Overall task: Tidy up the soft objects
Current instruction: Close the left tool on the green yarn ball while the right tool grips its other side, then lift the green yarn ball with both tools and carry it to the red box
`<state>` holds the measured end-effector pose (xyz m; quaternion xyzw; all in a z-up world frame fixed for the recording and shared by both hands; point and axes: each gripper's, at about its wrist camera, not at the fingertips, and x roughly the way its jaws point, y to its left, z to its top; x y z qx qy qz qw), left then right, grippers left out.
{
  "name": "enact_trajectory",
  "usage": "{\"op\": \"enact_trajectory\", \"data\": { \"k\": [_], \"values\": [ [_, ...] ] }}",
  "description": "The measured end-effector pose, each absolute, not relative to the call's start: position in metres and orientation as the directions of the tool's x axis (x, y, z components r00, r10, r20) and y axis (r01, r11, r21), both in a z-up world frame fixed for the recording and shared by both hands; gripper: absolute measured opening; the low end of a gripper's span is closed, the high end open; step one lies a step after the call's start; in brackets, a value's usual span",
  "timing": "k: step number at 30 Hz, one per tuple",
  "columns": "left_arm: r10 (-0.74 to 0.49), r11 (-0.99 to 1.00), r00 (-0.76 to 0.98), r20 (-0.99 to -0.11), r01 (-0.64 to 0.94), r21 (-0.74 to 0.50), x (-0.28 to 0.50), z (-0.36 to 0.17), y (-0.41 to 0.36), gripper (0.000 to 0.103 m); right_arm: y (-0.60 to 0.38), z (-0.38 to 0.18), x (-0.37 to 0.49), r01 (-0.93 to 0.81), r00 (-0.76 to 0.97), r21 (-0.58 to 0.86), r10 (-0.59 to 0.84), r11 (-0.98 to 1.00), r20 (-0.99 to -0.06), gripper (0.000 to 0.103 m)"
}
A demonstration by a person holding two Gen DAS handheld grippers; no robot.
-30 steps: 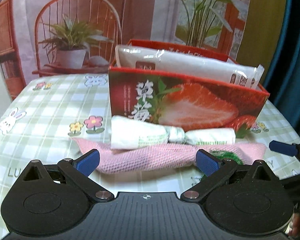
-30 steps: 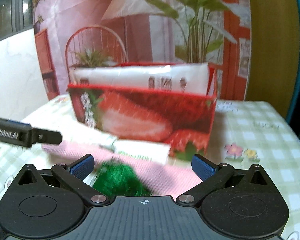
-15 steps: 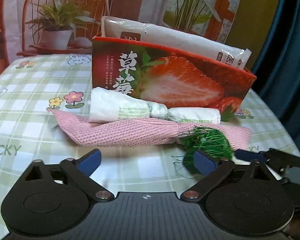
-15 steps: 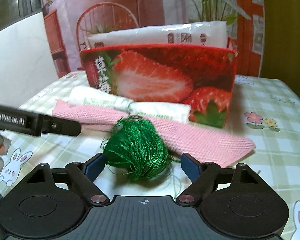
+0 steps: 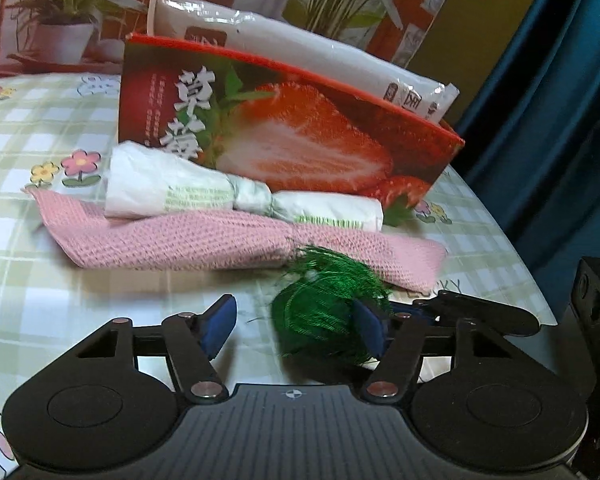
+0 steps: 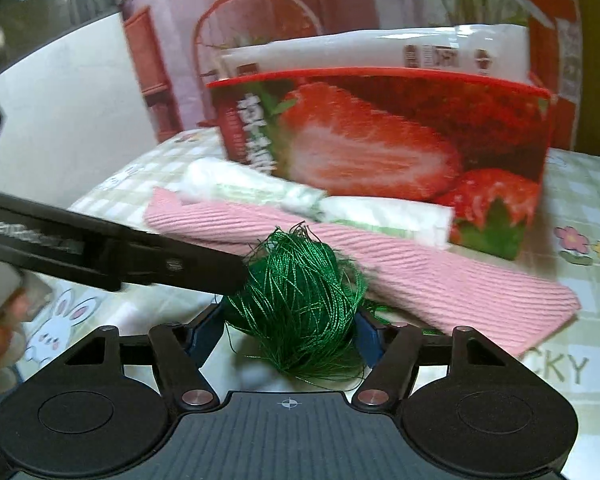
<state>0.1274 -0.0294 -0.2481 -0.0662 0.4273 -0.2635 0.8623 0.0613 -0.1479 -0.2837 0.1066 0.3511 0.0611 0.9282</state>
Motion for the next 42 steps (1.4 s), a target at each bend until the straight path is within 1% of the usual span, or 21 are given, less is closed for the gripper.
{"op": "enact_trajectory", "data": {
  "k": [2, 5, 7, 9, 11, 15, 20, 22, 25, 27, 35, 40, 42],
  "values": [
    [-0.528, 0.843, 0.478, -0.702, 0.394, -0.366, 0.128, -0.251, -0.028, 0.063, -0.142, -0.284, 0.060, -0.060, 0.743, 0.238, 0.203, 0.969, -0.638, 0.064],
    [-0.540, 0.836, 0.463, -0.703, 0.394, -0.383, 0.126, -0.253, -0.027, 0.061, -0.133, -0.284, 0.059, -0.099, 0.731, 0.238, 0.233, 0.966, -0.642, 0.058],
    [-0.539, 0.835, 0.463, -0.704, 0.403, -0.374, 0.124, -0.253, -0.026, 0.061, -0.126, -0.285, 0.057, -0.111, 0.728, 0.220, 0.230, 0.969, -0.646, 0.058],
    [-0.550, 0.829, 0.457, -0.699, 0.398, -0.392, 0.124, -0.254, -0.023, 0.061, -0.124, -0.285, 0.055, -0.120, 0.727, 0.209, 0.230, 0.970, -0.647, 0.058],
    [-0.555, 0.827, 0.448, -0.701, 0.387, -0.408, 0.124, -0.256, -0.020, 0.057, -0.125, -0.284, 0.053, -0.115, 0.734, 0.218, 0.231, 0.969, -0.639, 0.058],
    [-0.577, 0.814, 0.425, -0.698, 0.368, -0.449, 0.126, -0.262, -0.016, 0.053, -0.128, -0.283, 0.049, -0.091, 0.757, 0.205, 0.201, 0.975, -0.622, 0.058],
    [-0.579, 0.811, 0.421, -0.699, 0.383, -0.441, 0.124, -0.264, -0.022, 0.050, -0.127, -0.285, 0.051, -0.086, 0.766, 0.201, 0.194, 0.976, -0.613, 0.063],
    [-0.581, 0.810, 0.422, -0.696, 0.385, -0.442, 0.123, -0.263, -0.022, 0.050, -0.126, -0.285, 0.050, -0.092, 0.764, 0.191, 0.192, 0.977, -0.616, 0.062],
    [-0.583, 0.809, 0.429, -0.690, 0.387, -0.443, 0.122, -0.262, -0.020, 0.049, -0.129, -0.284, 0.048, -0.086, 0.769, 0.204, 0.195, 0.975, -0.608, 0.057],
    [-0.583, 0.809, 0.437, -0.685, 0.394, -0.436, 0.121, -0.259, -0.020, 0.049, -0.128, -0.282, 0.047, -0.089, 0.776, 0.202, 0.195, 0.975, -0.600, 0.056],
    [-0.587, 0.806, 0.463, -0.664, 0.410, -0.427, 0.115, -0.248, -0.018, 0.049, -0.127, -0.274, 0.040, -0.104, 0.802, 0.174, 0.186, 0.979, -0.567, 0.055],
    [-0.571, 0.817, 0.534, -0.623, 0.443, -0.369, 0.105, -0.225, -0.015, 0.056, -0.120, -0.261, 0.035, -0.136, 0.826, 0.142, 0.192, 0.980, -0.531, 0.055],
    [-0.573, 0.816, 0.550, -0.607, 0.449, -0.364, 0.103, -0.218, -0.014, 0.056, -0.116, -0.253, 0.033, -0.153, 0.839, 0.122, 0.194, 0.981, -0.508, 0.055]
  ]
}}
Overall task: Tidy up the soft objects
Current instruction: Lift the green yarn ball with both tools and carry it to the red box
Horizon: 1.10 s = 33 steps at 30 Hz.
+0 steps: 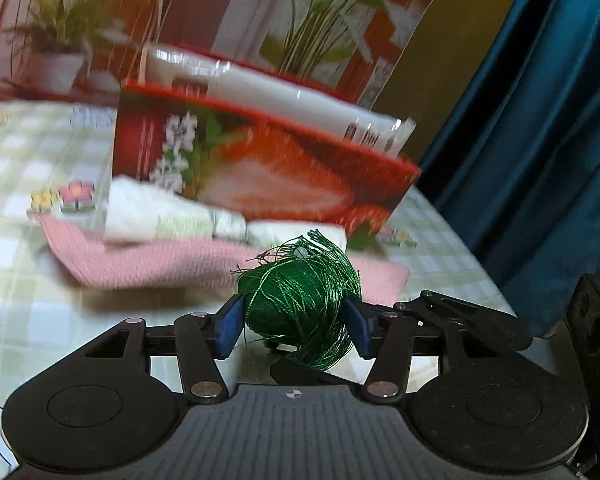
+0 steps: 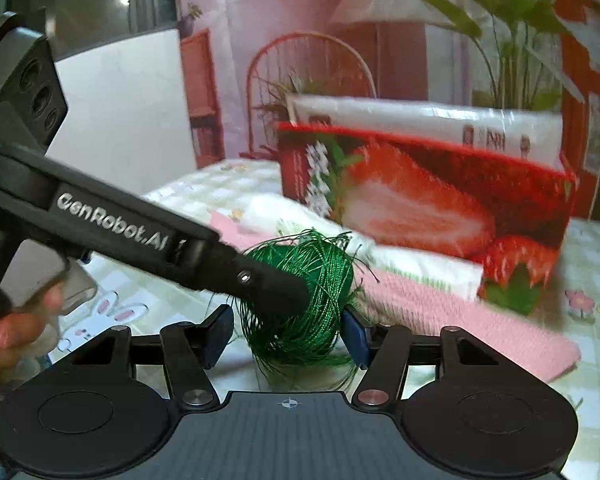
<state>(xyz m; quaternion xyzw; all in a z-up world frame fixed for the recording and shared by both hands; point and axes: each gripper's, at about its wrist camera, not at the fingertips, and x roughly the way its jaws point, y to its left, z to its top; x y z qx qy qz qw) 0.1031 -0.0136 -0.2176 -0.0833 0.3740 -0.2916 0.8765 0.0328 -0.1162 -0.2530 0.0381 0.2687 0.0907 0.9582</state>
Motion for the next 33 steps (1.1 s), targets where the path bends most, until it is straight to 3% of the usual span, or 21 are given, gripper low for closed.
{"op": "enact_trajectory", "data": {
  "k": [11, 20, 33],
  "values": [
    [-0.647, 0.762, 0.547, -0.531, 0.497, -0.415, 0.123, -0.172, -0.010, 0.056, -0.126, -0.201, 0.042, -0.153, 0.898, 0.044, 0.158, 0.987, -0.411, 0.055],
    [-0.660, 0.750, 0.602, -0.450, 0.560, -0.351, 0.167, -0.115, -0.037, 0.058, -0.154, -0.147, 0.083, -0.126, 0.948, -0.020, 0.114, 0.992, -0.298, 0.055],
    [-0.669, 0.744, 0.654, -0.355, 0.588, -0.319, 0.235, -0.066, -0.080, 0.058, -0.214, -0.076, 0.158, -0.063, 0.966, -0.095, 0.036, 0.993, -0.257, 0.056]
  ]
}}
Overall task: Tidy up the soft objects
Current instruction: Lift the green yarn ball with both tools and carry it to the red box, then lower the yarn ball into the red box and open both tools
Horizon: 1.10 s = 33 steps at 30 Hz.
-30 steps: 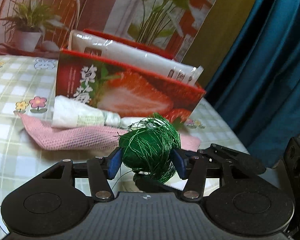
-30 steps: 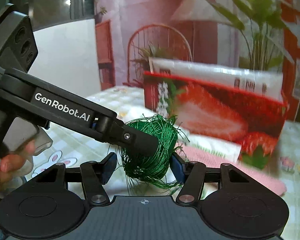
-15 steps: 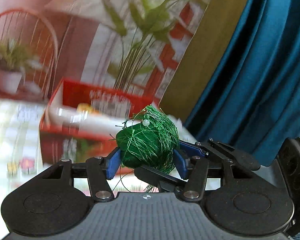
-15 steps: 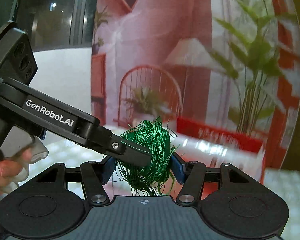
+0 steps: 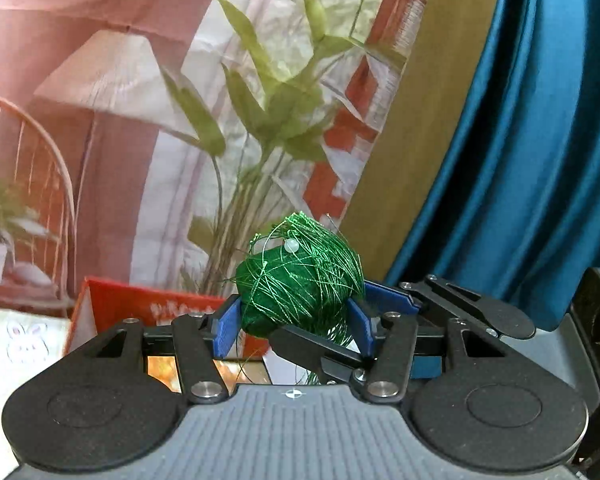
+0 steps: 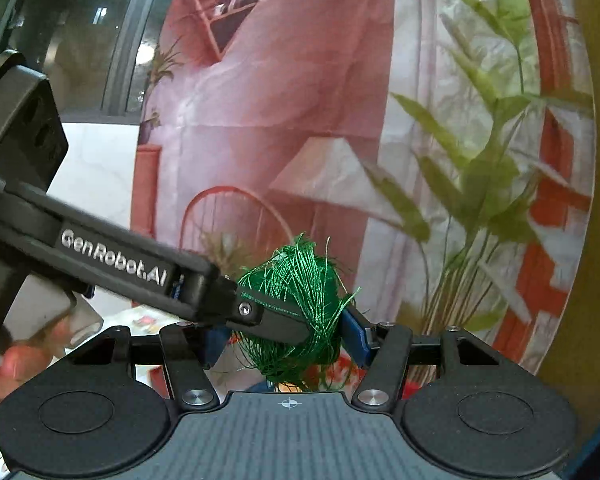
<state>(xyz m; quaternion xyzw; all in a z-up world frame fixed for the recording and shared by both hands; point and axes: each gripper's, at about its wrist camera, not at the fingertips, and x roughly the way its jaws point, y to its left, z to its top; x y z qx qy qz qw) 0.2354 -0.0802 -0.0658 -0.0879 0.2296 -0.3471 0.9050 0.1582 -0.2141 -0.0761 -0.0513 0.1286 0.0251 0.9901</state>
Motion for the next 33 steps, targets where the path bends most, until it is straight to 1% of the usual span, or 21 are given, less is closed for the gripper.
{"op": "enact_trajectory", "data": {
  "k": [5, 9, 17, 22, 27, 29, 30, 31, 32, 33],
  "values": [
    [-0.624, 0.781, 0.676, -0.391, 0.559, -0.279, 0.261, -0.070, -0.070, 0.060, -0.208, -0.078, 0.194, -0.083, 0.960, -0.102, 0.052, 0.991, -0.277, 0.056],
    [-0.597, 0.802, 0.682, -0.423, 0.513, -0.305, 0.282, -0.084, -0.050, 0.060, -0.196, -0.090, 0.226, -0.118, 0.945, -0.109, 0.078, 0.987, -0.319, 0.056],
    [-0.545, 0.838, 0.675, -0.497, 0.448, -0.310, 0.311, -0.116, -0.023, 0.060, -0.170, -0.117, 0.276, -0.166, 0.897, -0.094, 0.111, 0.982, -0.428, 0.056],
    [-0.541, 0.841, 0.659, -0.523, 0.433, -0.325, 0.322, -0.133, -0.017, 0.060, -0.163, -0.136, 0.292, -0.169, 0.857, -0.076, 0.109, 0.983, -0.503, 0.056],
    [-0.529, 0.848, 0.662, -0.532, 0.430, -0.309, 0.326, -0.140, -0.021, 0.061, -0.166, -0.149, 0.298, -0.139, 0.834, -0.064, 0.082, 0.988, -0.546, 0.056],
    [-0.513, 0.858, 0.672, -0.534, 0.430, -0.282, 0.323, -0.139, -0.022, 0.063, -0.168, -0.152, 0.297, -0.112, 0.833, -0.082, 0.049, 0.990, -0.552, 0.063],
    [-0.505, 0.862, 0.678, -0.534, 0.430, -0.270, 0.322, -0.139, -0.022, 0.065, -0.169, -0.153, 0.295, -0.100, 0.834, -0.093, 0.032, 0.991, -0.550, 0.068],
    [-0.496, 0.867, 0.685, -0.533, 0.427, -0.258, 0.321, -0.137, -0.023, 0.070, -0.171, -0.153, 0.294, -0.088, 0.837, -0.102, 0.018, 0.991, -0.548, 0.072],
    [-0.488, 0.871, 0.693, -0.530, 0.424, -0.247, 0.319, -0.136, -0.023, 0.073, -0.173, -0.153, 0.292, -0.076, 0.837, -0.107, 0.005, 0.991, -0.547, 0.074],
    [-0.478, 0.876, 0.703, -0.527, 0.421, -0.234, 0.317, -0.134, -0.023, 0.079, -0.175, -0.153, 0.290, -0.060, 0.837, -0.110, -0.010, 0.992, -0.547, 0.079]
  ]
}}
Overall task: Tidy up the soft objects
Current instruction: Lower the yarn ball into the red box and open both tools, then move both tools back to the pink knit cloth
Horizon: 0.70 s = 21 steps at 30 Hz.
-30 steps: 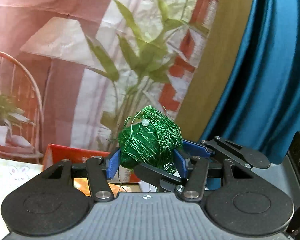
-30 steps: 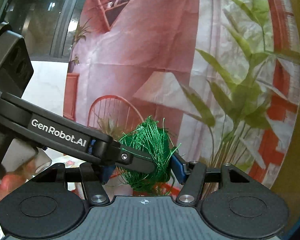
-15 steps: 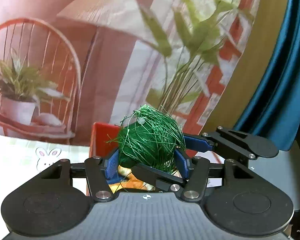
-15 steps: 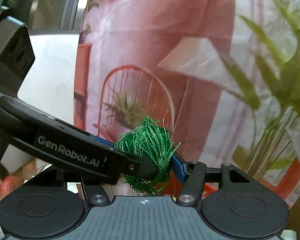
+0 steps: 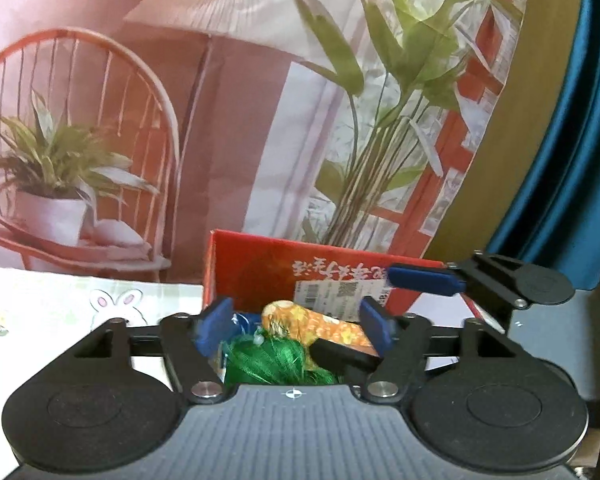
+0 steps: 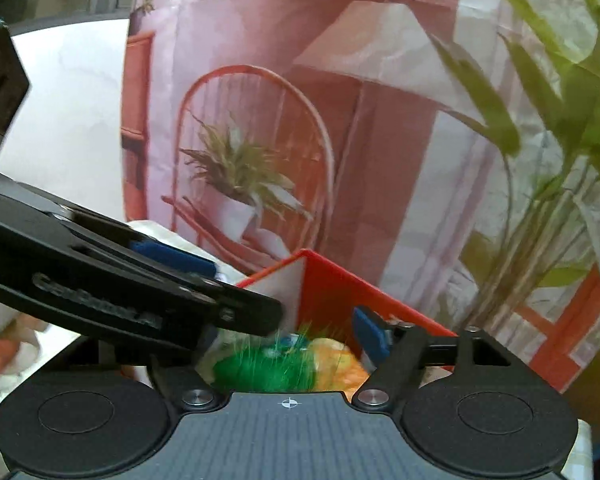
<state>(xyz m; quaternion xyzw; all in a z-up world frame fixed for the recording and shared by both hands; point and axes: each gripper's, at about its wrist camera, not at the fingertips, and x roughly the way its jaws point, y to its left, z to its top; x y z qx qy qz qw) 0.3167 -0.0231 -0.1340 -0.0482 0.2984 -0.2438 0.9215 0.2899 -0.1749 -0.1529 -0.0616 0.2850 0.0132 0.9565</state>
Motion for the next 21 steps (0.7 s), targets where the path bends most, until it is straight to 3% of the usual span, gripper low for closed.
{"op": "enact_trajectory", "data": {
  "k": [4, 6, 21],
  "values": [
    [-0.444, 0.892, 0.737, -0.510, 0.415, -0.178, 0.306, -0.126, -0.024, 0.098, -0.187, -0.152, 0.279, -0.001, 0.840, -0.109, -0.059, 0.994, -0.539, 0.098],
    [-0.425, 0.900, 0.751, -0.506, 0.410, -0.148, 0.300, -0.123, -0.024, 0.100, -0.193, -0.152, 0.271, 0.029, 0.843, -0.100, -0.079, 0.995, -0.532, 0.102],
    [-0.362, 0.922, 0.767, -0.530, 0.379, -0.080, 0.253, -0.128, -0.015, 0.103, -0.230, -0.159, 0.198, 0.198, 0.851, 0.010, -0.167, 0.980, -0.498, 0.103]
  ]
}}
